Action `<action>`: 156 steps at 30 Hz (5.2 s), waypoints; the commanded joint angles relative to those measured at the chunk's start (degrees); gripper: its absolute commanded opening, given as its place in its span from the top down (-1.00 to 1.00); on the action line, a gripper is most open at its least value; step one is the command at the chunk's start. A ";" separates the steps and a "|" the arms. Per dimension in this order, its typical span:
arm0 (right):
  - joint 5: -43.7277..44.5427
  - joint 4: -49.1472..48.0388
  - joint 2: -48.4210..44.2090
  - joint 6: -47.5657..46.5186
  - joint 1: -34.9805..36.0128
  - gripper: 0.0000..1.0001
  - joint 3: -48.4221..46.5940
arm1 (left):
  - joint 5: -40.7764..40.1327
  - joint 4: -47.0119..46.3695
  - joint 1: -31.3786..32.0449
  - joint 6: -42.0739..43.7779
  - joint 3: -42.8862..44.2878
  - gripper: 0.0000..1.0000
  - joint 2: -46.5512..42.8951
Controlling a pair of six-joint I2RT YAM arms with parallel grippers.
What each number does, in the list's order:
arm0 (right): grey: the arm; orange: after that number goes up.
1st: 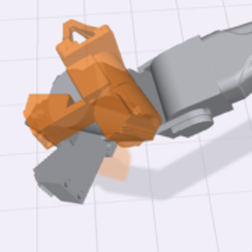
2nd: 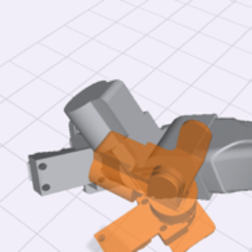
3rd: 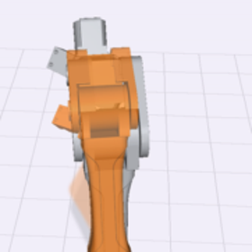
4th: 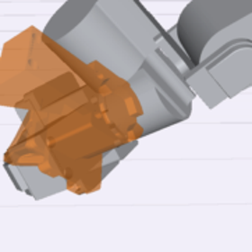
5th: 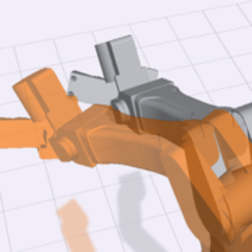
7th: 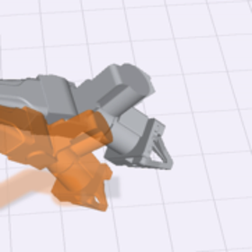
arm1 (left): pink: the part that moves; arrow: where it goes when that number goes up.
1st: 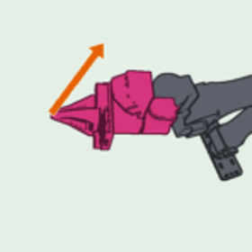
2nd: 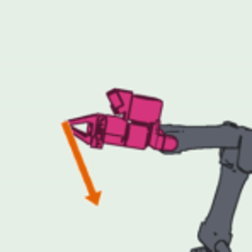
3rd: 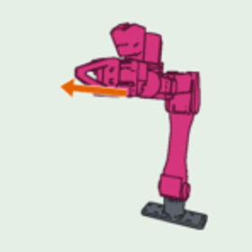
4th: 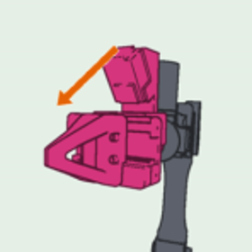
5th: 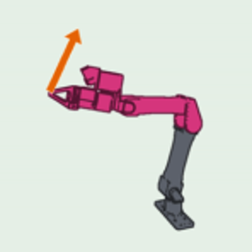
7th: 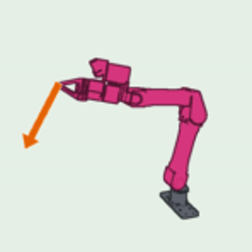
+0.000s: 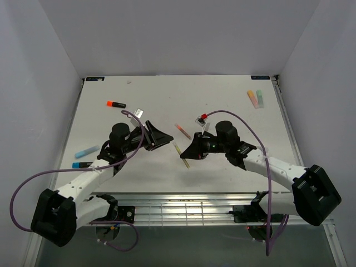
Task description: Open the pen caps
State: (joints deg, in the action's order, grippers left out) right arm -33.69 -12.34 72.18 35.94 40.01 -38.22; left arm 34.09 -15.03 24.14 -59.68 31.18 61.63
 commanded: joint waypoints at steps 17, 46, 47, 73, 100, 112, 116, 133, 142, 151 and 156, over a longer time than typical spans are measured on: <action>-5.59 -20.18 1.64 10.73 0.86 0.85 4.03 | -4.73 -5.45 1.35 -2.89 -6.30 -0.04 -2.47; -6.74 -34.06 11.40 20.04 1.91 0.85 2.62 | -6.14 -6.77 2.84 -2.63 -6.83 0.10 -1.51; -6.74 -34.94 11.49 20.30 2.09 0.85 2.62 | -6.14 -6.77 2.84 -2.55 -6.83 0.18 -1.60; 60.58 33.96 17.55 -7.21 23.80 0.85 -22.52 | -21.42 29.43 2.93 7.21 19.96 1.00 12.46; 9.44 -19.03 11.23 10.27 21.78 0.85 0.24 | -26.99 29.81 -1.28 20.50 29.47 1.00 14.84; 33.41 -0.34 12.18 13.09 19.76 0.85 -4.82 | -20.90 41.90 -3.84 25.48 38.16 1.00 27.57; 39.66 3.99 18.07 16.26 18.88 0.85 -9.06 | -21.87 44.73 -3.66 29.09 41.76 1.00 32.23; 43.89 4.16 31.17 13.10 14.66 0.85 -19.96 | -25.20 52.81 -1.20 35.25 51.08 1.00 49.72; 44.59 6.27 36.18 13.36 14.66 0.85 -24.45 | -27.23 53.35 -0.24 33.93 53.72 1.00 53.68; 44.50 6.62 36.98 13.98 15.19 0.81 -24.71 | -27.05 53.70 0.64 33.67 55.83 0.95 56.41; 43.98 7.50 38.12 13.89 15.19 0.61 -25.85 | -27.84 53.79 1.17 33.23 55.13 0.85 56.59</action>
State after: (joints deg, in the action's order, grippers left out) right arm 9.08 -5.76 109.14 49.54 54.87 -61.71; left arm 7.42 38.37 24.73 -26.04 85.47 118.30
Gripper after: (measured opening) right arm 0.193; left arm 0.082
